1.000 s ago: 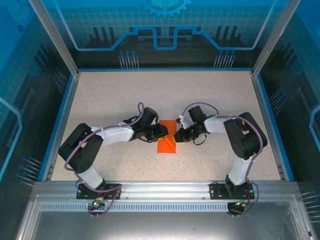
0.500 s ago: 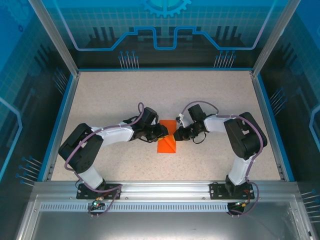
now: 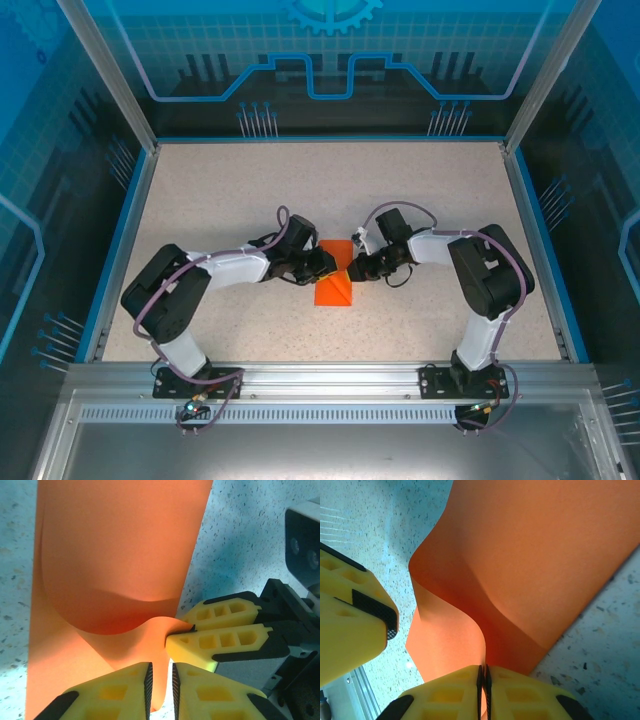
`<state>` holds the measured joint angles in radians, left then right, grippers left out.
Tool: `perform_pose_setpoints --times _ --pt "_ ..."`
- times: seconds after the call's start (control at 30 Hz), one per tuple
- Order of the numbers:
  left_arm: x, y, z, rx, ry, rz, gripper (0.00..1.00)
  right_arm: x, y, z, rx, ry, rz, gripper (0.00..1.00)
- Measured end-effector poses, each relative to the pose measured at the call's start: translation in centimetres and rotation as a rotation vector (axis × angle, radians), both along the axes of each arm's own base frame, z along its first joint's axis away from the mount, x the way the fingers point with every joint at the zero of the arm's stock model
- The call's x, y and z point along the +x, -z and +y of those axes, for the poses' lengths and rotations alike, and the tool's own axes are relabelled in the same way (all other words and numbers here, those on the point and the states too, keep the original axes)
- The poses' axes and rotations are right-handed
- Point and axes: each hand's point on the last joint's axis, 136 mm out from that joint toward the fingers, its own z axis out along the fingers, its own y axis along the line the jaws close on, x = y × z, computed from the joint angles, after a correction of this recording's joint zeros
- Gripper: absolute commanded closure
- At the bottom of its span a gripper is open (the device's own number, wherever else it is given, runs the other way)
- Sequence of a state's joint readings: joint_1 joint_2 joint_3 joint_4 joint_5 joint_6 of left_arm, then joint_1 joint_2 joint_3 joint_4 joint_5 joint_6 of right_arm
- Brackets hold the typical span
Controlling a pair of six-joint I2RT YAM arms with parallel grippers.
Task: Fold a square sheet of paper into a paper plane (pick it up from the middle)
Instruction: Fold the triangle a second time at the center of the table.
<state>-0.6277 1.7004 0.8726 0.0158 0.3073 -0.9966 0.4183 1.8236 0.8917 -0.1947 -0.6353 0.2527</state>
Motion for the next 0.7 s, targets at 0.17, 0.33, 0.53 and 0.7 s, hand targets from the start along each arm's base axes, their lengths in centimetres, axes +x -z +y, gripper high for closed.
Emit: perform_pose_setpoints --times 0.17,0.33,0.53,0.7 --pt "0.4 0.2 -0.7 -0.04 -0.004 0.002 0.82 0.0 0.0 0.0 -0.003 -0.001 -0.003 0.88" --pt "0.3 0.5 -0.8 -0.055 -0.012 0.009 0.83 0.1 0.1 -0.1 -0.006 0.0 -0.004 0.88" --pt "-0.1 1.2 -0.5 -0.052 -0.018 0.022 0.89 0.0 0.4 -0.1 -0.01 0.0 0.004 0.88" --pt "-0.4 1.4 -0.4 -0.056 -0.015 0.024 0.89 -0.1 0.5 -0.1 -0.011 0.0 0.007 0.88"
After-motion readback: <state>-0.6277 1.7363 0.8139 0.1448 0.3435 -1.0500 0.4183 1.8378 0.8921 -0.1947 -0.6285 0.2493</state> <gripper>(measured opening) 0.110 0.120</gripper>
